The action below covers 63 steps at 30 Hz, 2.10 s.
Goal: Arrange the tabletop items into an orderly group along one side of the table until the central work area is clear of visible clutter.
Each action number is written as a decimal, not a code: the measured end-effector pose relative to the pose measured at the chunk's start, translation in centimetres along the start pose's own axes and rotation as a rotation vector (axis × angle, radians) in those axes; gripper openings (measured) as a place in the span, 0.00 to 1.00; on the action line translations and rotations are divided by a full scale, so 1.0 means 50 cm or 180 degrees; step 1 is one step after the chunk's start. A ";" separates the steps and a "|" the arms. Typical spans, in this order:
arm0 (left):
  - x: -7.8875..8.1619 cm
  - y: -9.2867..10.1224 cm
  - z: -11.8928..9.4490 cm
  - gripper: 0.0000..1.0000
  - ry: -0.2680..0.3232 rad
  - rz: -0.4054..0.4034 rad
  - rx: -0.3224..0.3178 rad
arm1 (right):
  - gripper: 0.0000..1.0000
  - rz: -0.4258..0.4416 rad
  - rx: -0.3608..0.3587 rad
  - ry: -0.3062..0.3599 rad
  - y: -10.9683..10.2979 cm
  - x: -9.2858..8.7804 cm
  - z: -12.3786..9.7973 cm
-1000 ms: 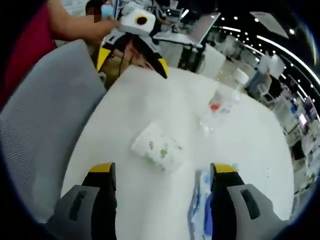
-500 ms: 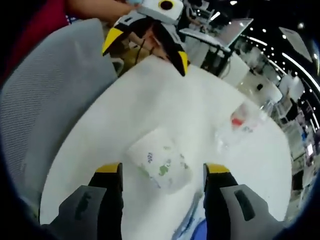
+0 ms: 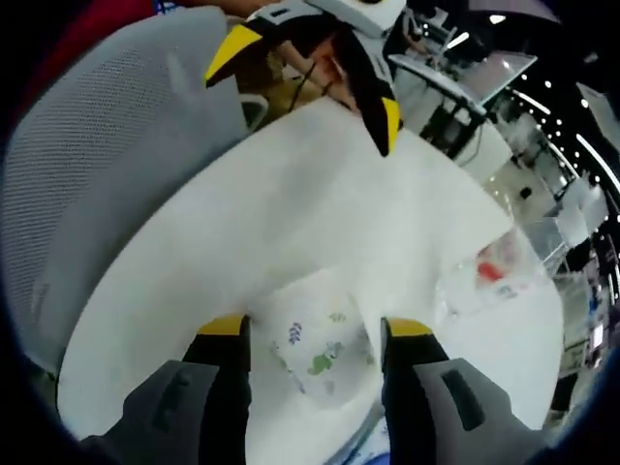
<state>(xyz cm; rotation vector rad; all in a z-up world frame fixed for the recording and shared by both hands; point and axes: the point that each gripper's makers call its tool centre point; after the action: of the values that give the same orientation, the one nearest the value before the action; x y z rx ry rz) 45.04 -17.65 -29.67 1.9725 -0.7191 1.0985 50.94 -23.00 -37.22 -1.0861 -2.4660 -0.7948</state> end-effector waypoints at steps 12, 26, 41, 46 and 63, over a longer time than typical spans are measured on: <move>-0.009 0.000 0.002 0.75 -0.0027 -0.0043 -0.0017 | 0.47 -0.0067 0.0031 -0.0016 -0.004 0.003 0.010; -0.005 -0.002 0.011 0.74 -0.0026 -0.0048 -0.0038 | 0.42 0.0464 -0.0240 0.0293 0.006 0.014 -0.009; 0.075 0.003 0.027 0.73 0.0274 0.0044 -0.0116 | 0.42 0.2143 -0.0839 0.1566 0.064 0.064 -0.113; 0.135 0.006 0.026 0.72 0.0710 -0.0046 -0.0166 | 0.42 0.2669 -0.0857 0.2301 0.087 0.114 -0.170; 0.232 0.021 0.030 0.61 0.1302 -0.0119 -0.0348 | 0.41 0.2891 -0.0788 0.3023 0.103 0.201 -0.241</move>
<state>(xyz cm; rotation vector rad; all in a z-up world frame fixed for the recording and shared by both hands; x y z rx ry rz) 50.41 -20.72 -19.70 1.5928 -0.5072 1.3550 49.15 -21.79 -20.83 -1.3061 -0.9657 -0.9716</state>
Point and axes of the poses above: the point that each gripper's makers call its tool centre point, and the gripper's own axes: z roughly forward along the fingers, y roughly to its right, x roughly out of its top, and after that the axes turned 7 degrees about -x, right-handed
